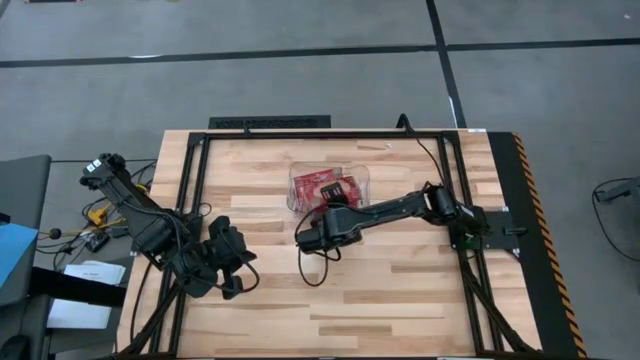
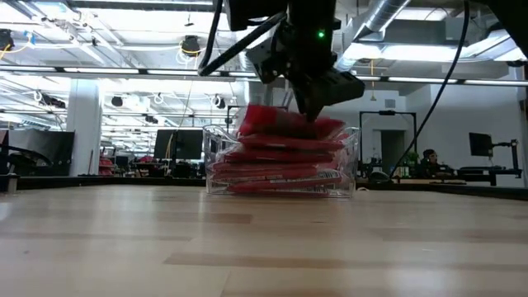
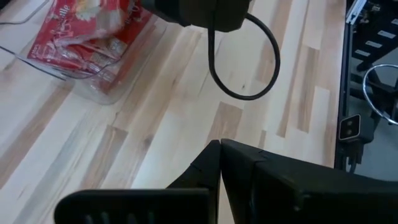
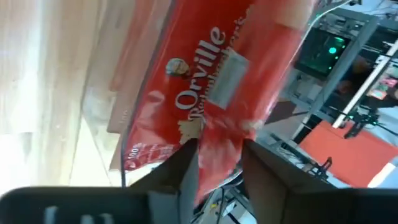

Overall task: Sort popcorn bags into baskets
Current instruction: Put the red popcorn bag into the transparent bin, then return to Home Position

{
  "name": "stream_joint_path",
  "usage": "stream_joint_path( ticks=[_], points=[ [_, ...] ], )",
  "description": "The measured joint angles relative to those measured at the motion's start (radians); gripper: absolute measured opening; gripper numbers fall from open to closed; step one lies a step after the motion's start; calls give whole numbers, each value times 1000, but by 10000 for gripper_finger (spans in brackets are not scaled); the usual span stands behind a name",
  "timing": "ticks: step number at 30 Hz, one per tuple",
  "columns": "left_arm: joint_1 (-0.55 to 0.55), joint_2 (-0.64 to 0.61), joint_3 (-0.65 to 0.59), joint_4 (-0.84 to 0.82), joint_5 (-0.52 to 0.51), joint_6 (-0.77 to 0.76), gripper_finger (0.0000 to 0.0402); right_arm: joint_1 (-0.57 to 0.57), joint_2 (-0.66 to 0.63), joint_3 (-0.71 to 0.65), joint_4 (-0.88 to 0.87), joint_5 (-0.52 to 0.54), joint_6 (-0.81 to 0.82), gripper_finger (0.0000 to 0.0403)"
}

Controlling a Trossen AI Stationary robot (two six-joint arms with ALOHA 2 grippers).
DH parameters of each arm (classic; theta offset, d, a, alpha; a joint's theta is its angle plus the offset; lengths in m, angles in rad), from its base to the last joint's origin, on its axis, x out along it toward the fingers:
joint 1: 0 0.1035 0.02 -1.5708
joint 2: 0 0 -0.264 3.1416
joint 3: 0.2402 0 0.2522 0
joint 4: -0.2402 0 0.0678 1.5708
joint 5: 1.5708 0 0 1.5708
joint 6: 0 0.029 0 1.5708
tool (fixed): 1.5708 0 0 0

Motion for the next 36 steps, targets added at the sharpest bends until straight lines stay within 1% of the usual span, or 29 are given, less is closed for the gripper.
stream_joint_path(
  ticks=[4, 7, 11, 16, 19, 21, 22, 24, 26, 29, 30, 31, 33, 36],
  points=[
    [0, 0, 0, -1, -2, 0, 0, 0, -4, 1, -1, -45, -7, 179],
    [-1, 0, 0, -1, -2, -1, 0, -9, -8, 31, 13, -95, -26, 202],
    [-1, 0, 0, -1, -2, -1, 0, -32, -8, 87, 25, -106, -26, 223],
    [-1, 0, 0, 0, -3, -4, 0, -63, -8, 150, 38, -117, -26, 226],
    [-2, -6, 0, 9, -5, -4, 0, -63, -8, 249, 40, -184, -16, 221],
    [-18, -34, 2, 33, -38, -4, 0, -62, -8, 348, 39, -249, 11, 218],
    [-33, -55, 11, 32, -64, 2, 0, -61, -23, 366, 59, -279, 21, 216],
    [-68, -105, 30, 40, -136, 36, 0, -62, -115, 307, 170, -345, 35, 213],
    [-109, -169, 34, 36, -230, 74, 0, -62, -204, 269, 252, -390, 53, 211],
    [-171, -288, 24, 34, -388, 101, 0, -67, -319, 245, 323, -436, 78, 208],
    [-187, -331, 8, 33, -426, 113, 0, -73, -355, 239, 346, -450, 79, 207],
    [-197, -371, -16, 29, -445, 124, 0, -78, -395, 226, 373, -472, 79, 205],
    [-205, -451, -69, 29, -448, 139, 0, -85, -463, 189, 446, -517, 80, 203],
    [-204, -565, -179, 35, -447, 146, 0, -104, -577, 81, 538, -636, 62, 199]
  ],
)
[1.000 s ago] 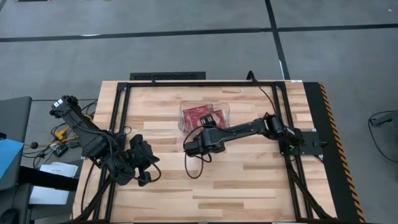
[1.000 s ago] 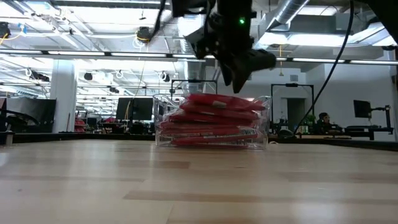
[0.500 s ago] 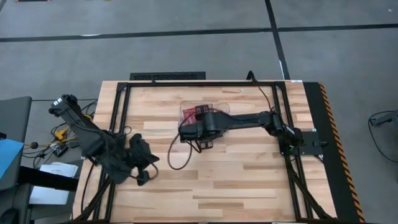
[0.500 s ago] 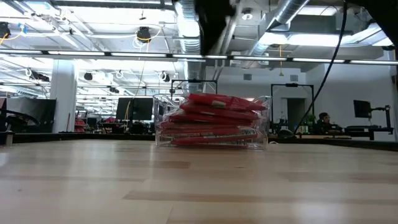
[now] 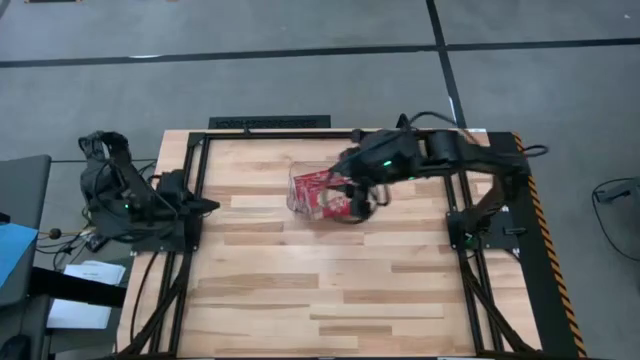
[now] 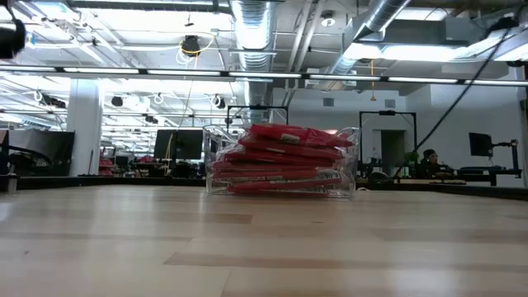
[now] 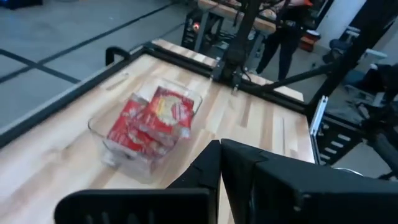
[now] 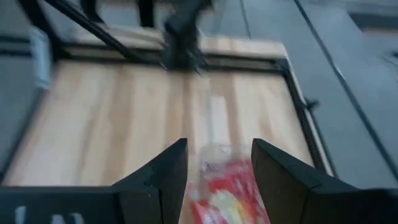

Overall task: Sort popcorn bags into baskets
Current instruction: Return to Home Position

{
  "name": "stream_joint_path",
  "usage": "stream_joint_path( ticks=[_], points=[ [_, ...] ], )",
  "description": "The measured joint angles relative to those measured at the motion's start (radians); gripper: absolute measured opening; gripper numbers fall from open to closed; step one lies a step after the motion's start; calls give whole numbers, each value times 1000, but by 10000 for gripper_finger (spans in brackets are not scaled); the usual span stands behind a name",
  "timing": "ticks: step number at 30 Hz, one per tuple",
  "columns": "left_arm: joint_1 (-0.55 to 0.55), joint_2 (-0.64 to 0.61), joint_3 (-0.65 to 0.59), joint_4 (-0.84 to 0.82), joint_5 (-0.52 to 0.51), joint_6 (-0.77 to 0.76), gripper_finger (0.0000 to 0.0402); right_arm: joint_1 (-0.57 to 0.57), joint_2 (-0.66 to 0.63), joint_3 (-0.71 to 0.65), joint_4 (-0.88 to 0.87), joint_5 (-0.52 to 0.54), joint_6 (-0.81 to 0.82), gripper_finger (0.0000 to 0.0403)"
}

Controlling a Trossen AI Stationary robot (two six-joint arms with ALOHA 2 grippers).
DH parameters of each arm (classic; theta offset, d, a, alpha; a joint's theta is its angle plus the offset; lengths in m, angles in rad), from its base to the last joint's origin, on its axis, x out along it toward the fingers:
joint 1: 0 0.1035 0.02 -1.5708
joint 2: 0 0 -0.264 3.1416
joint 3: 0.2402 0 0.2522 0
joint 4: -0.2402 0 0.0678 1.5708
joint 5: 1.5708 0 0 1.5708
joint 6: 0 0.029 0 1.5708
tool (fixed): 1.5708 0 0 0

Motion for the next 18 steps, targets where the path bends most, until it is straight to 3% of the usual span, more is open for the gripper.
stream_joint_path(
  ticks=[5, 12, 18],
  points=[
    [-2, -219, -218, 120, 10, -1, 0, 2, -215, -350, 174, -37, 19, 187],
    [-1, -488, -476, 432, 41, 224, 0, -4, -540, -937, 641, -38, 132, 162],
    [-1, -662, -611, 558, 48, 398, 0, -7, -745, -1301, 921, -32, 219, 147]
  ],
)
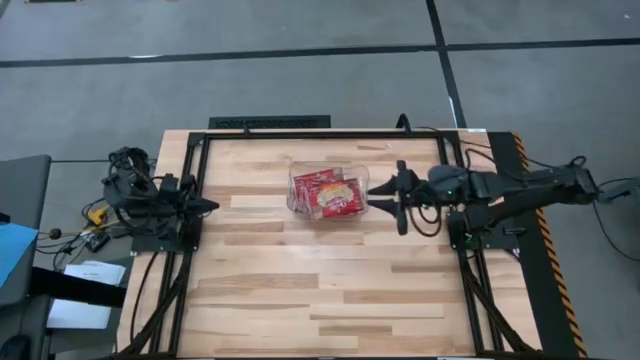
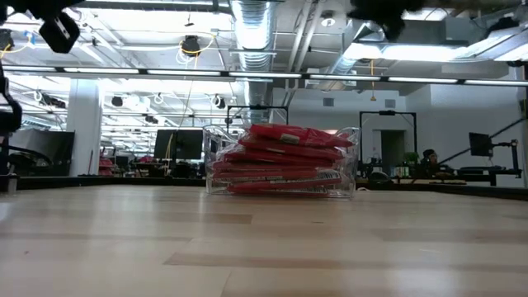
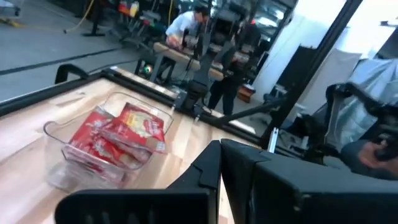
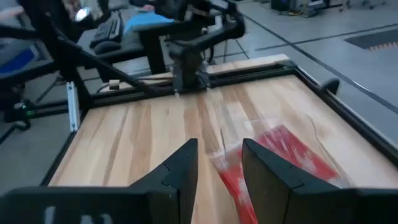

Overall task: Sort popcorn bags into baskets
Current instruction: Return to Home Position

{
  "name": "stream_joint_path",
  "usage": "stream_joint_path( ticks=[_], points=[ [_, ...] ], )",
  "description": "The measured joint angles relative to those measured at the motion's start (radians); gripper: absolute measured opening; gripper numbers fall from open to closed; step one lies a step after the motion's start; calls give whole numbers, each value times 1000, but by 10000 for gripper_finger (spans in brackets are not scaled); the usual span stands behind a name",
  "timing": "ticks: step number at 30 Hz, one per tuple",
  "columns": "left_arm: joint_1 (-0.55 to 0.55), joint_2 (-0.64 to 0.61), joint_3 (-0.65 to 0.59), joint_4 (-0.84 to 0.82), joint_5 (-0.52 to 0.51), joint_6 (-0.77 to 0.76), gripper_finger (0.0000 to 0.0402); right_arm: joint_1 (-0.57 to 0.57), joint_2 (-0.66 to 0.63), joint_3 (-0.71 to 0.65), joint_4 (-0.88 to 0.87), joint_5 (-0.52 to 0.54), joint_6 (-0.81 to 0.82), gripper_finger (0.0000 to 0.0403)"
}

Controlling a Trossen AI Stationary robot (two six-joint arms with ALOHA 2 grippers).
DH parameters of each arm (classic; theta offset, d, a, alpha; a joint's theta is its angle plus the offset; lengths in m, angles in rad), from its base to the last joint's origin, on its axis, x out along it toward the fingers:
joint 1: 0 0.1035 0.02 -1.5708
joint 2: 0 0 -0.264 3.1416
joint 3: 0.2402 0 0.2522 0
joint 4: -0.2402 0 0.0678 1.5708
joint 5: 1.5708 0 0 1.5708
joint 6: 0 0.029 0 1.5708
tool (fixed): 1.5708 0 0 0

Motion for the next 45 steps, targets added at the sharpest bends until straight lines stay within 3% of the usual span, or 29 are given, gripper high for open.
stream_joint_path(
  ticks=[8, 18, 24, 29, 35, 45],
  points=[
    [2, -13, -22, -56, -42, 3, 0, -61, -225, -273, 144, 22, 53, 133],
    [3, -19, 83, -78, -41, 132, 0, -154, -572, -288, -58, 16, 43, 122],
    [3, -18, 30, -268, -76, -99, 0, -120, -732, -411, 29, 16, 62, 118],
    [3, -17, -32, -239, -105, -185, 0, -98, -844, -581, 148, 81, 111, 118],
    [3, -16, -148, -125, -136, -246, 0, -98, -916, -765, 339, 97, 126, 118],
    [2, -16, -337, -79, -162, -420, 0, -101, -899, -765, 251, 203, 141, 119]
  ],
)
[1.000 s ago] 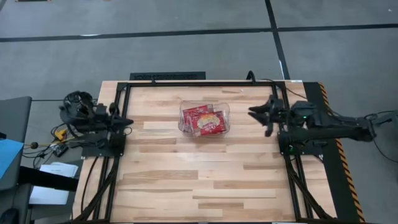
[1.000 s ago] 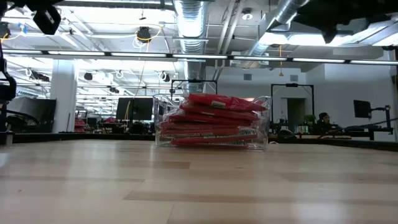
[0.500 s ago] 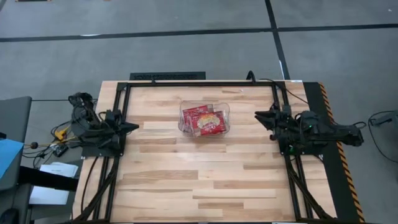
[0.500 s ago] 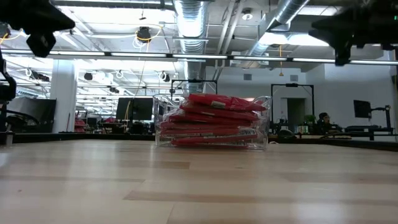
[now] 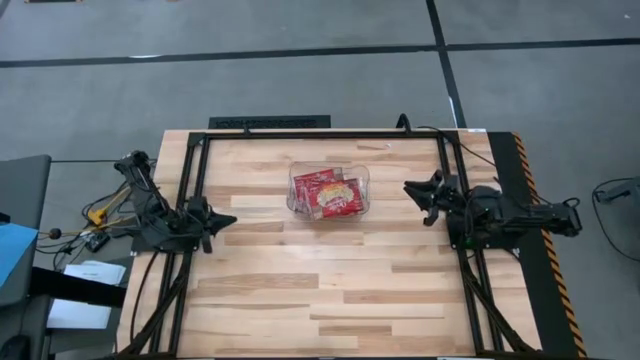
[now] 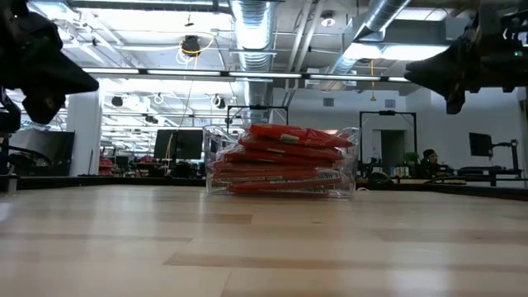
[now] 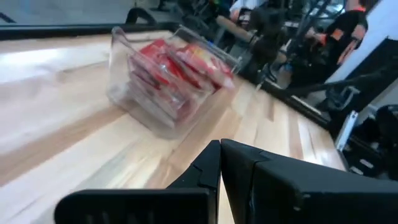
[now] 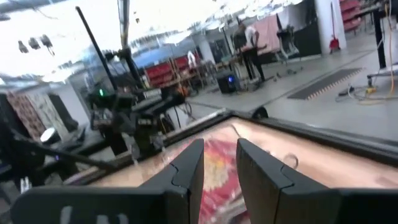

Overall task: Sort popcorn bags into baskets
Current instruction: Return to Home Position

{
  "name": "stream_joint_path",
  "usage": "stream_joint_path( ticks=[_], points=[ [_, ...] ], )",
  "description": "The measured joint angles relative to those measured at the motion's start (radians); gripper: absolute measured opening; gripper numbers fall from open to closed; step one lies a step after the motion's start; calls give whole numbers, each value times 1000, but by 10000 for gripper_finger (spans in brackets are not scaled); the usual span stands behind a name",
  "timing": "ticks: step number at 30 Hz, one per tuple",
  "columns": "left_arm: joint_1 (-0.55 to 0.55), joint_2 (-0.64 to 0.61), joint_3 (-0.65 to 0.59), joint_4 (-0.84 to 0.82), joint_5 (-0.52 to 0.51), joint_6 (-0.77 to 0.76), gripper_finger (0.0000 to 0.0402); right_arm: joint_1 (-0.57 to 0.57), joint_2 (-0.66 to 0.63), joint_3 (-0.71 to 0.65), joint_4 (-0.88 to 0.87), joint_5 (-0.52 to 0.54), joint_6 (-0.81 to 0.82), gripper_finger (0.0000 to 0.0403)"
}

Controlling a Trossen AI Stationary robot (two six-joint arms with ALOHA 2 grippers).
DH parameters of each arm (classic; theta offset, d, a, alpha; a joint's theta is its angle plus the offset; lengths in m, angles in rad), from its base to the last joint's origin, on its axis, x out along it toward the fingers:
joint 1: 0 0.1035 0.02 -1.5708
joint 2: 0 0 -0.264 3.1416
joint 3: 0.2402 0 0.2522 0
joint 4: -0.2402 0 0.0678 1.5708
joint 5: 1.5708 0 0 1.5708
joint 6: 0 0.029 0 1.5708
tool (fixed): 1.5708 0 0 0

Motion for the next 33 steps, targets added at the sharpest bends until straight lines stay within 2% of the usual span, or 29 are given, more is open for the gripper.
stream_joint_path(
  ticks=[6, 10, 12, 18, 33],
  points=[
    [-7, 0, -1, 8, 39, 82, 0, 0, 1, 0, -82, -1, -1, 119],
    [-5, 0, -1, 1, 19, 44, 0, 0, 0, 0, -88, -3, -2, 119],
    [-5, 0, -1, 4, 67, 5, 0, 0, 0, 0, -90, -3, -2, 119],
    [-5, 0, -3, 16, 167, 33, 0, 0, 0, 0, -95, -3, -2, 119],
    [-5, 0, -3, 19, 173, 37, 0, 0, 0, -1, -99, -2, -2, 119]
  ],
)
